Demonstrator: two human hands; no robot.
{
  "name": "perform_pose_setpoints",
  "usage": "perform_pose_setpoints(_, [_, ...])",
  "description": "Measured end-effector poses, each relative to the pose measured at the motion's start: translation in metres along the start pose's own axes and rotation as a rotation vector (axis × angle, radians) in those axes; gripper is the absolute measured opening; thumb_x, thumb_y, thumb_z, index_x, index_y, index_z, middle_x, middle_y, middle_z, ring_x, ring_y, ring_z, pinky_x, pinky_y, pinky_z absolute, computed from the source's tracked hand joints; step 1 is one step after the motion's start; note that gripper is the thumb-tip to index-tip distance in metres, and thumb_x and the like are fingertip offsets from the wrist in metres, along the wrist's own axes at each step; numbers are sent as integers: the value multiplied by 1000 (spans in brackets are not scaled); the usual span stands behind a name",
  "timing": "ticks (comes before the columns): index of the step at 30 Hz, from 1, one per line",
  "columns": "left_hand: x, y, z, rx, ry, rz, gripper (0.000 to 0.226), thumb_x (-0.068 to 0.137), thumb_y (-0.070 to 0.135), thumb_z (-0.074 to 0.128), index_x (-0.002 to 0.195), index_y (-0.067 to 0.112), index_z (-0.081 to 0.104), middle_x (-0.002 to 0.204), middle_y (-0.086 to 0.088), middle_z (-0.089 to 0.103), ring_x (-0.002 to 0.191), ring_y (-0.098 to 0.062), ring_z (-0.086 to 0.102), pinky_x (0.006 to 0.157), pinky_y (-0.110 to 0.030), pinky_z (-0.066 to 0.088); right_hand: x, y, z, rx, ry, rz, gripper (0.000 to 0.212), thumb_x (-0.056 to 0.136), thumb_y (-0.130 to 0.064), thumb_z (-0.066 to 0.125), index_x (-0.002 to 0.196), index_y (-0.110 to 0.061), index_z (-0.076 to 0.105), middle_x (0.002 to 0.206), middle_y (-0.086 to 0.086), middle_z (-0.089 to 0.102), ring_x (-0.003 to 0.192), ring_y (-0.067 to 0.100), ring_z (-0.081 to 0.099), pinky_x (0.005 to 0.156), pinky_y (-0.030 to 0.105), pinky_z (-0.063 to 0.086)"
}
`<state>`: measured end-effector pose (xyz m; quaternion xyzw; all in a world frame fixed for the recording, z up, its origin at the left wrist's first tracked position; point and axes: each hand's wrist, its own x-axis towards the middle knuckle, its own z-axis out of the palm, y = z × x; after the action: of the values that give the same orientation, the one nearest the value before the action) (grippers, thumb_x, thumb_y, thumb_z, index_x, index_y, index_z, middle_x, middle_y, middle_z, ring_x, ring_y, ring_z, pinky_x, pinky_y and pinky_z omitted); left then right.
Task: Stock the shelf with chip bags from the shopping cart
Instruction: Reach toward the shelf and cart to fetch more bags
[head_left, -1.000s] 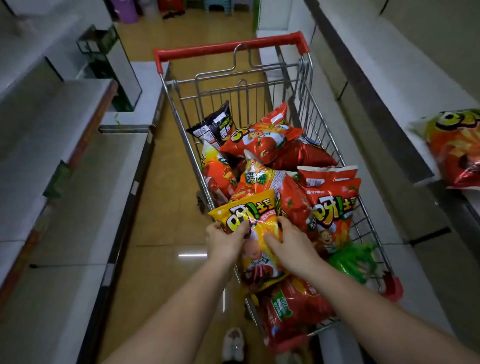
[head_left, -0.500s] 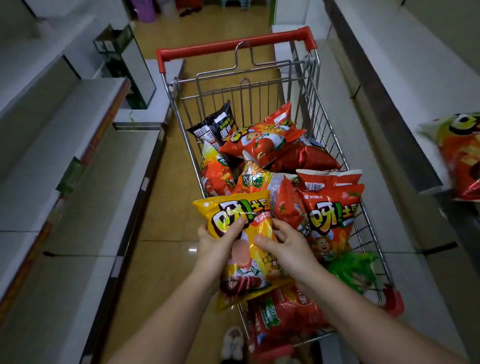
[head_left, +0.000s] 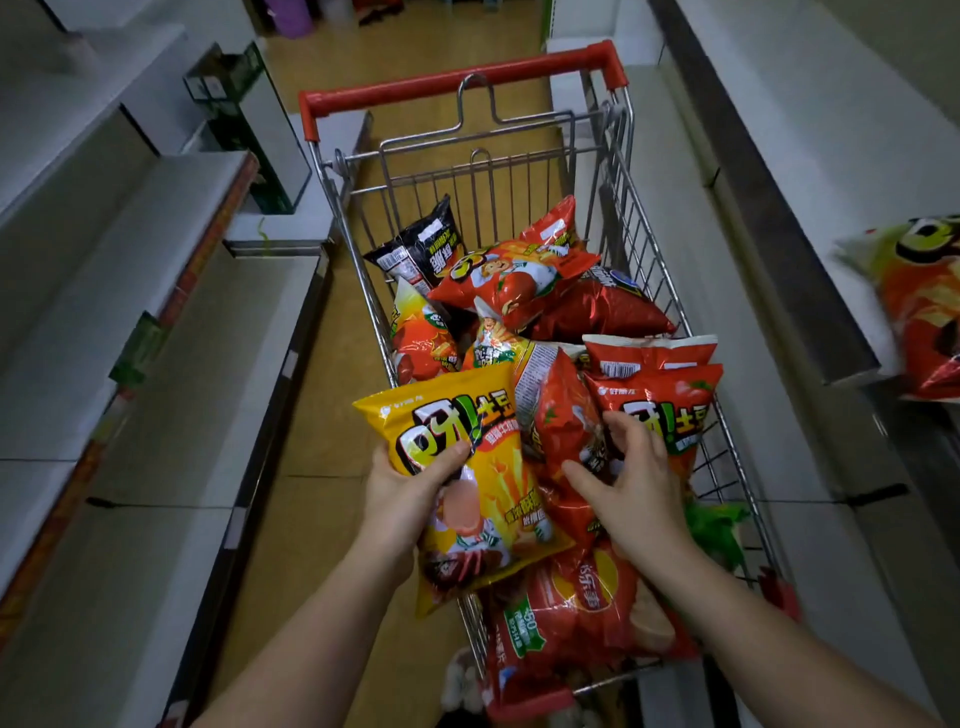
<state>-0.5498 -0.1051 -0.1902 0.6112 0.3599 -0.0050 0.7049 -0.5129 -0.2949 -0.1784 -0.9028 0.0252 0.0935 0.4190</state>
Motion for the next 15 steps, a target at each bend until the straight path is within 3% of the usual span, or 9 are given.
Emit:
perform_pose_setpoints(2, [3, 4, 4, 10, -5, 21, 50, 72, 20, 80, 113, 21, 52, 108, -4, 68, 96, -26, 68, 86, -44, 54, 6, -2, 6, -33, -67, 19, 71, 81, -32, 69, 140, -19, 32, 139, 4, 35, 127, 22, 38, 99, 32, 35])
perform_pose_setpoints(9, [16, 12, 9, 92, -41, 38, 67, 70, 20, 82, 128, 13, 47, 113, -5, 67, 99, -24, 67, 87, -43, 54, 26, -4, 19, -61, -100, 69, 83, 78, -33, 71, 145, -24, 23, 142, 7, 32, 129, 26, 38, 103, 37, 34])
perform_pose_setpoints(15, [20, 9, 8, 85, -88, 16, 67, 72, 17, 81, 128, 12, 45, 113, -5, 67, 96, -20, 67, 73, -29, 55, 37, -1, 25, -61, -116, 127, 88, 75, -31, 75, 145, -27, 21, 142, 11, 32, 127, 30, 39, 100, 37, 36])
